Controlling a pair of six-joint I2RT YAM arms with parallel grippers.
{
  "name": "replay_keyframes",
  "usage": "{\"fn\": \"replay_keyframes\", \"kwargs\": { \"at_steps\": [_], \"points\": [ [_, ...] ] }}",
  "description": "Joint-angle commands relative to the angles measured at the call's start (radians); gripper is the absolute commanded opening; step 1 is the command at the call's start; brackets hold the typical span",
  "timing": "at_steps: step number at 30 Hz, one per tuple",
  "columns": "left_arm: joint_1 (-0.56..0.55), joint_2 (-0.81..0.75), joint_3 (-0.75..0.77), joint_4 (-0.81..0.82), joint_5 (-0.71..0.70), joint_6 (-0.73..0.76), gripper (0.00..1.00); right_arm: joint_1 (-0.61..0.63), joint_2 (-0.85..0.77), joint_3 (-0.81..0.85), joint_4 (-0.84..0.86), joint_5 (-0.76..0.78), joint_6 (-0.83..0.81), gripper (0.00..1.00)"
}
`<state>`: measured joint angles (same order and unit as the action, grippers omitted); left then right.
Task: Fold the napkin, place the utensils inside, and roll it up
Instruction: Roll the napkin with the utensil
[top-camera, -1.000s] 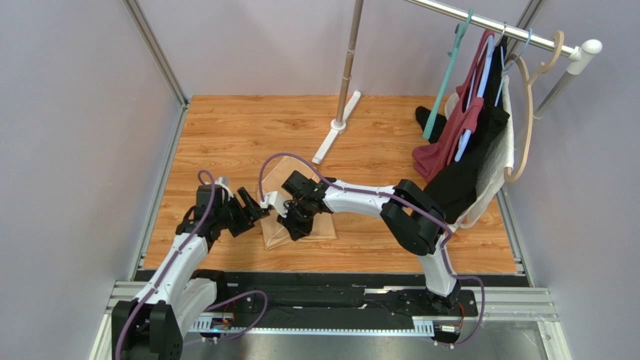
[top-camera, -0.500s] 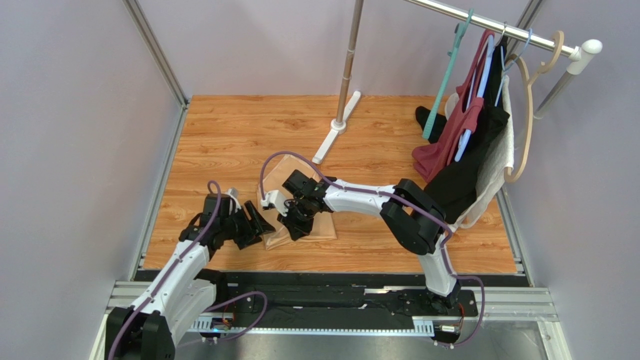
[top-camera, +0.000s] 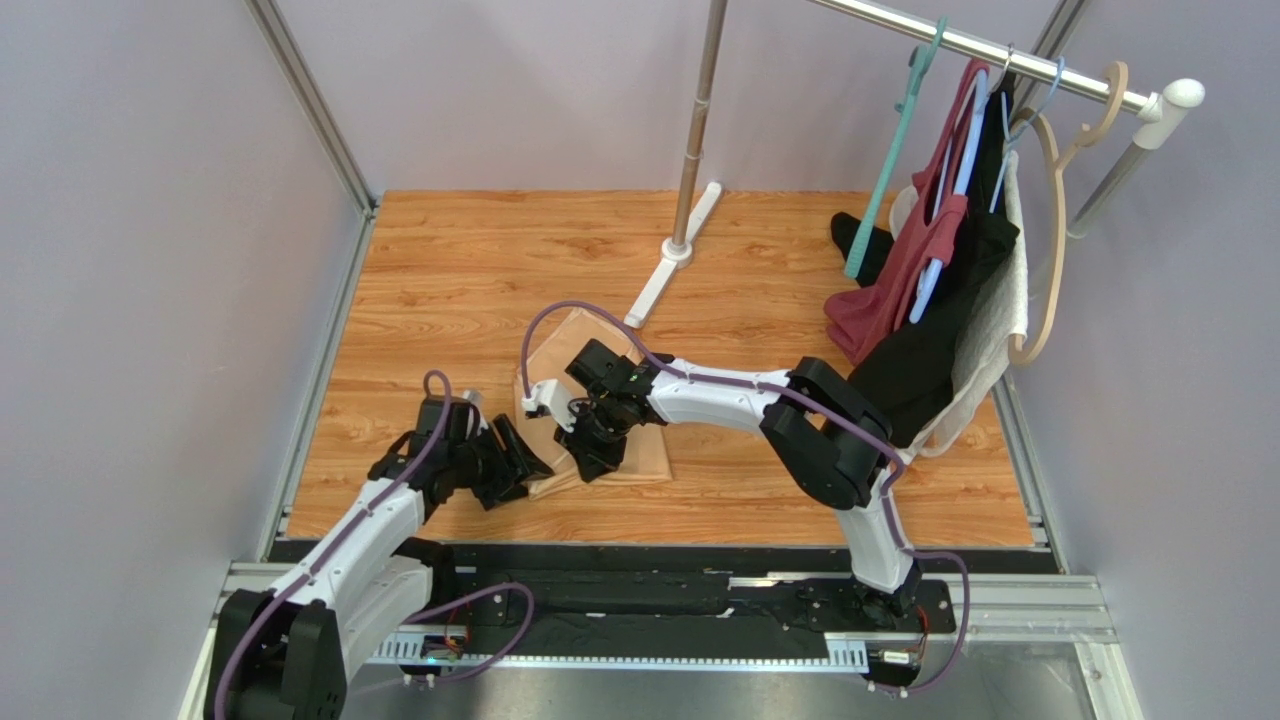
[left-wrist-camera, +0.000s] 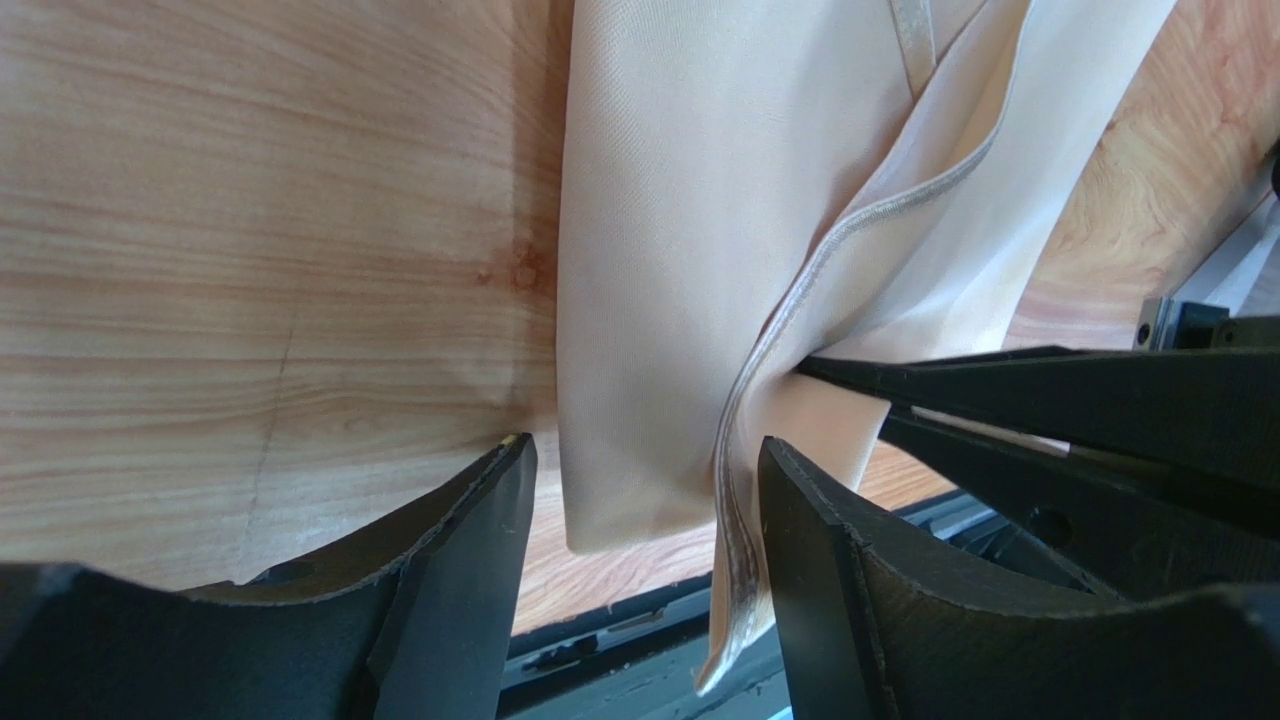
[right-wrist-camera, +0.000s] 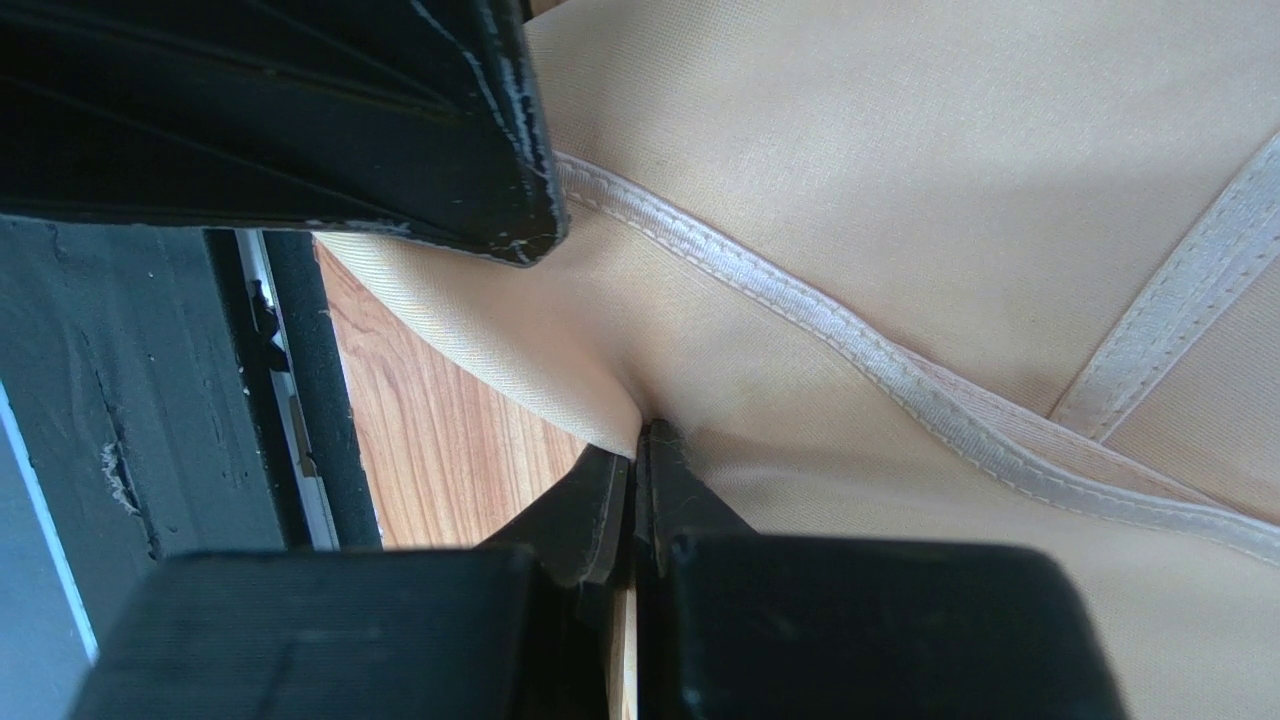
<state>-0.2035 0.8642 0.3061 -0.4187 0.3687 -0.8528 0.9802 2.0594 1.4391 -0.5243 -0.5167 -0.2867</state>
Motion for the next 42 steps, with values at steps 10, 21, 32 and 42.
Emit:
{"fn": "replay_keyframes", "kwargs": {
  "at_steps": [10,21,32,42],
  "points": [
    [-0.008,0.121,0.017,0.126,0.032,0.003,0.57,-0.003,0.013,-0.005,0.037,-0.028,0.015,0.0],
    [-0.01,0.171,0.021,0.152,0.052,0.017,0.42,-0.005,0.021,-0.003,0.046,-0.037,0.02,0.0],
    [-0.011,0.216,0.08,0.098,0.047,0.076,0.27,-0.003,0.002,-0.02,0.076,-0.014,0.009,0.0],
    [-0.011,0.315,0.126,0.061,0.081,0.109,0.07,-0.003,-0.048,-0.078,0.167,-0.003,0.014,0.0]
  ]
}}
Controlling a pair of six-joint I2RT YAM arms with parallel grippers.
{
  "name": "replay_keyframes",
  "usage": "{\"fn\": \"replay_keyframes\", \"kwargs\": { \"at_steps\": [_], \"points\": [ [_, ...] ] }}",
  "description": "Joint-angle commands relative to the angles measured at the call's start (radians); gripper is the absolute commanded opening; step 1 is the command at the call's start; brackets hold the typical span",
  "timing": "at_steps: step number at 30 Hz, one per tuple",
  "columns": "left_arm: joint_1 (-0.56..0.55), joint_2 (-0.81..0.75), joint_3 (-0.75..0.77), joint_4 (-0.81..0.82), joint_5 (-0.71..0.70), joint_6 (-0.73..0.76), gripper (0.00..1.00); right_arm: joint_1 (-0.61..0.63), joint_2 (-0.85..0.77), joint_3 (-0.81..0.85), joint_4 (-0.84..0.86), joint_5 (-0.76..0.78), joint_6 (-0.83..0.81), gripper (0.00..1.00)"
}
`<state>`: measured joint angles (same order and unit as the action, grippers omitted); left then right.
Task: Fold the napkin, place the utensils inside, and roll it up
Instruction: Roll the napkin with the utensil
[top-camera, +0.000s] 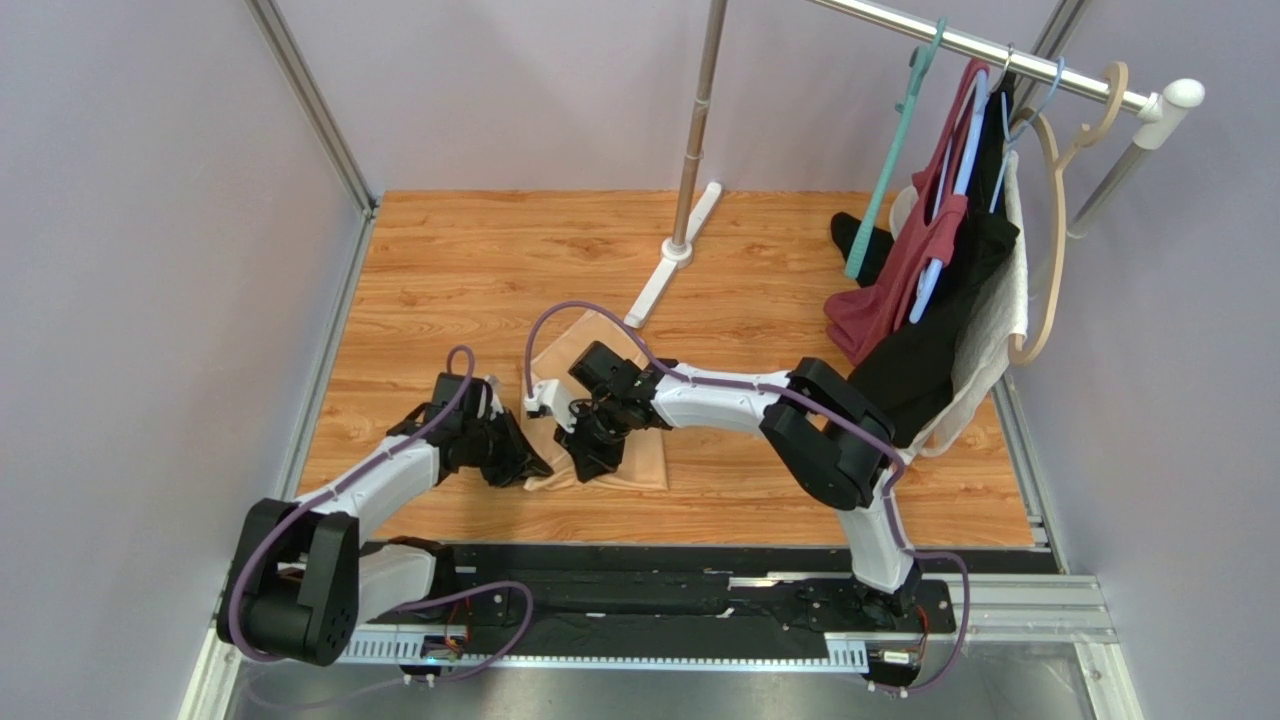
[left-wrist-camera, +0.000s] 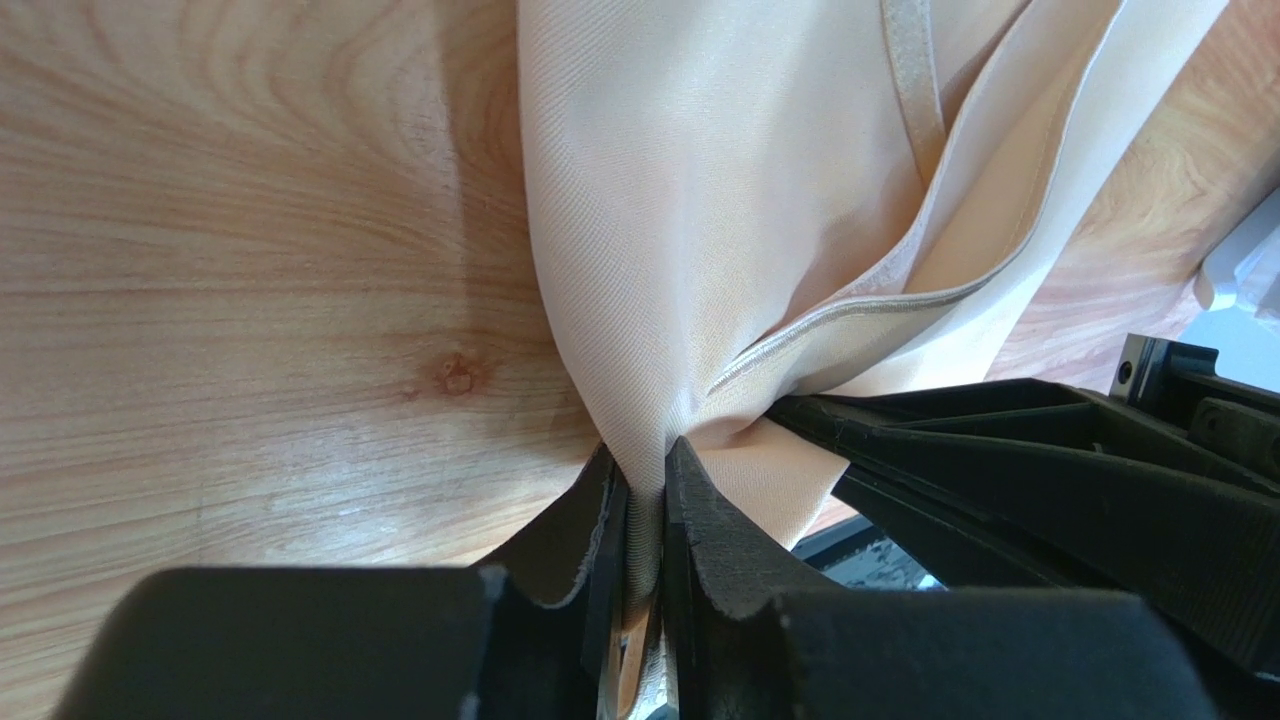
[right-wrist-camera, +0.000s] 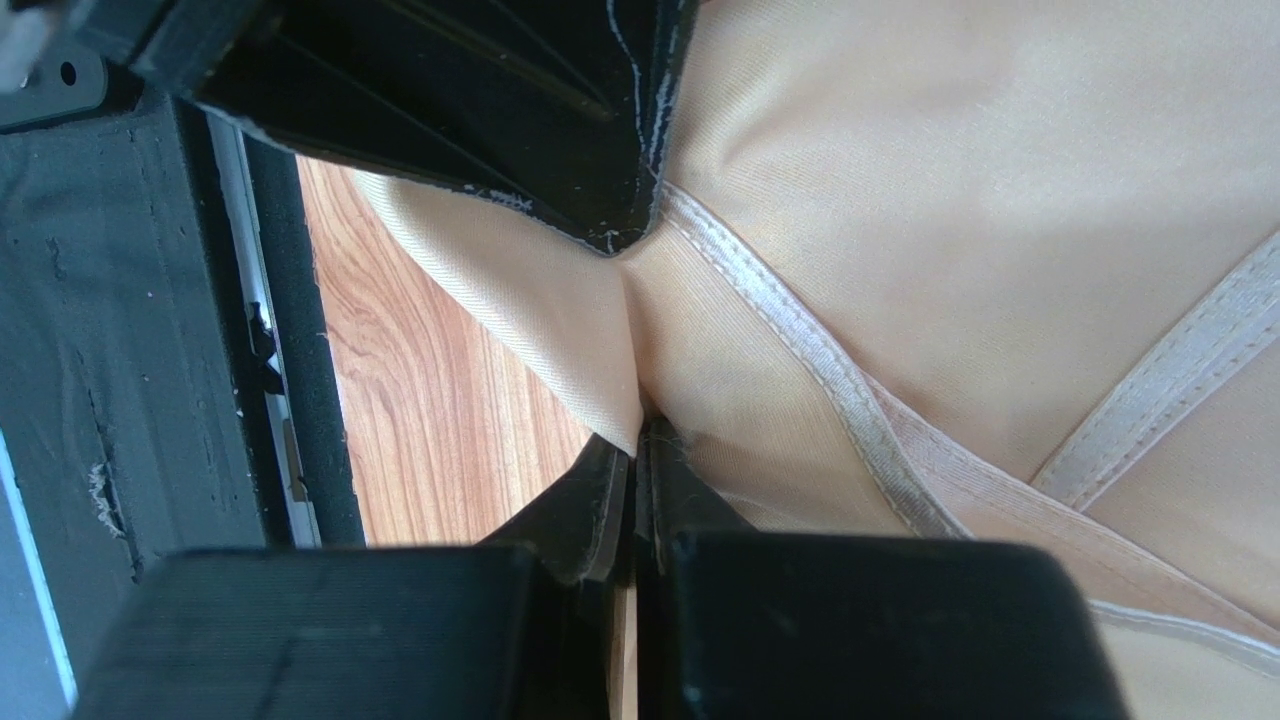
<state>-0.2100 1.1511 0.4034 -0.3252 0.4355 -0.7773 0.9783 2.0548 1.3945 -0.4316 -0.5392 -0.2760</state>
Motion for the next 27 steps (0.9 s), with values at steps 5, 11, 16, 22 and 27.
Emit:
{"fn": "replay_keyframes", "kwargs": {
  "at_steps": [5,11,16,22,27],
  "points": [
    [-0.005,0.039,0.067,-0.093,0.006,0.053,0.0,-0.003,-0.146,-0.145,0.171,0.045,0.004,0.03],
    [-0.005,0.085,0.113,-0.164,0.012,0.058,0.0,-0.001,-0.257,-0.244,0.307,0.107,0.032,0.26],
    [-0.003,0.16,0.152,-0.19,0.055,0.065,0.0,0.008,-0.372,-0.406,0.502,0.163,0.08,0.76],
    [0.03,0.212,0.186,-0.221,0.098,0.085,0.0,0.115,-0.443,-0.502,0.605,0.356,-0.003,0.81],
    [0.063,0.257,0.201,-0.241,0.137,0.11,0.0,0.2,-0.404,-0.503,0.657,0.442,-0.046,0.81]
  ]
}}
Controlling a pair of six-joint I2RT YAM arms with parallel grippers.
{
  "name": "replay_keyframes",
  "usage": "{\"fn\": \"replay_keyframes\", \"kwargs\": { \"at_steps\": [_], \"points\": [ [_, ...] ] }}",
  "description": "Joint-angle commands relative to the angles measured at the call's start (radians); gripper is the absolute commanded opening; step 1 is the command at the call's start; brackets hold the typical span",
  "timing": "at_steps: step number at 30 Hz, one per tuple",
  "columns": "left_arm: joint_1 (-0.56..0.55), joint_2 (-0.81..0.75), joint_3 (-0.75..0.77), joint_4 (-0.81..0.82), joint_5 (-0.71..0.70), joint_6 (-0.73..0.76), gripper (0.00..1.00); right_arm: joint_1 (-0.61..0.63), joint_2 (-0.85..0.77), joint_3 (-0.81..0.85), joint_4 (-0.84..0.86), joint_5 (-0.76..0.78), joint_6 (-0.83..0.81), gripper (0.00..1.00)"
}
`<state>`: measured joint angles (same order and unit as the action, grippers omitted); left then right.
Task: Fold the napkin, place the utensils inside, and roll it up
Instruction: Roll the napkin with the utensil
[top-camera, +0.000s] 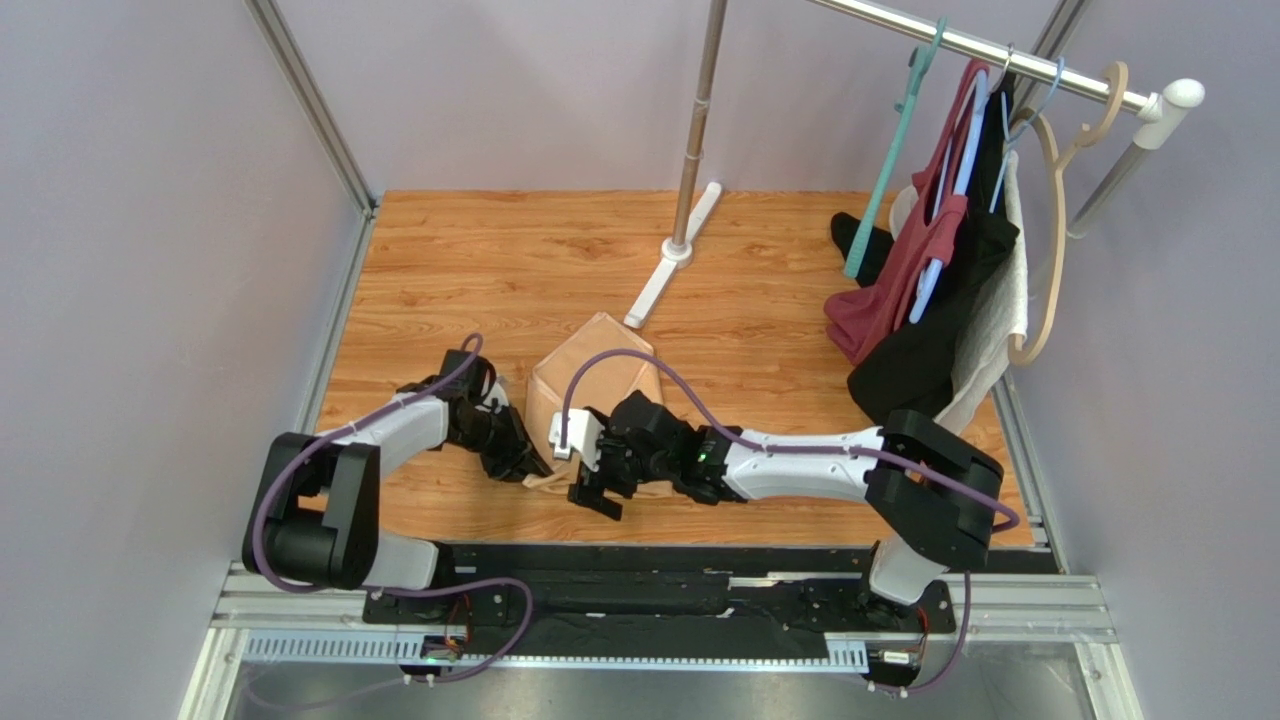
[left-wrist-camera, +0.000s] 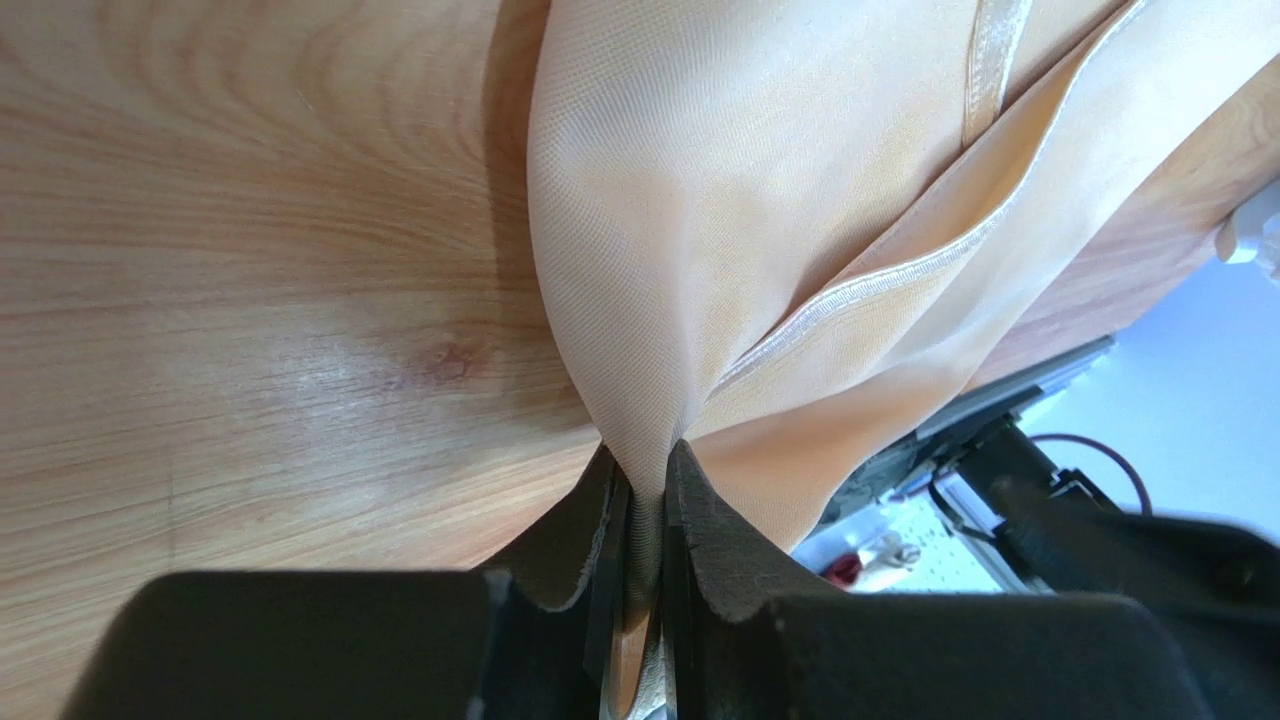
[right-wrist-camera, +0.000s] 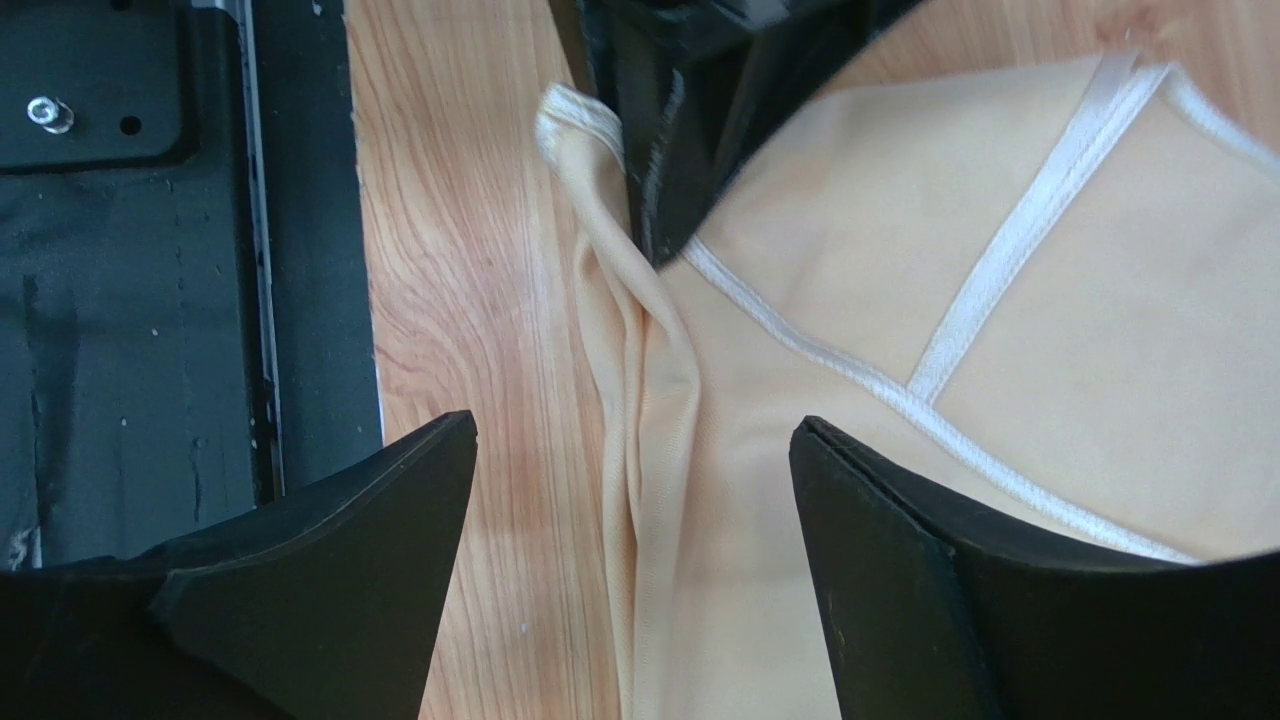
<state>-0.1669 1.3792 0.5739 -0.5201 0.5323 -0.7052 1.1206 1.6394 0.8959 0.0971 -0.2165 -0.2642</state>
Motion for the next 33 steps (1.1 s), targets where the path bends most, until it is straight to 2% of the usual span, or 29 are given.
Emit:
{"fn": "replay_keyframes", "kwargs": {
  "at_steps": [1,4,15,22,33],
  "points": [
    [0.03,0.046,0.032,-0.047,0.05,0.039,0.0,0.07,0.019,-0.006,0.141,0.162,-0.073,0.81],
    [0.052,0.081,0.038,-0.06,0.078,0.058,0.0,0.119,0.056,-0.005,0.173,0.263,-0.125,0.82],
    [0.093,0.141,0.069,-0.11,0.115,0.116,0.0,0.153,0.169,0.037,0.187,0.354,-0.213,0.82],
    [0.101,0.178,0.073,-0.115,0.135,0.13,0.0,0.188,0.189,-0.008,0.311,0.486,-0.274,0.82],
    [0.104,0.19,0.083,-0.127,0.141,0.138,0.0,0.191,0.247,0.058,0.207,0.434,-0.268,0.82]
  ]
}}
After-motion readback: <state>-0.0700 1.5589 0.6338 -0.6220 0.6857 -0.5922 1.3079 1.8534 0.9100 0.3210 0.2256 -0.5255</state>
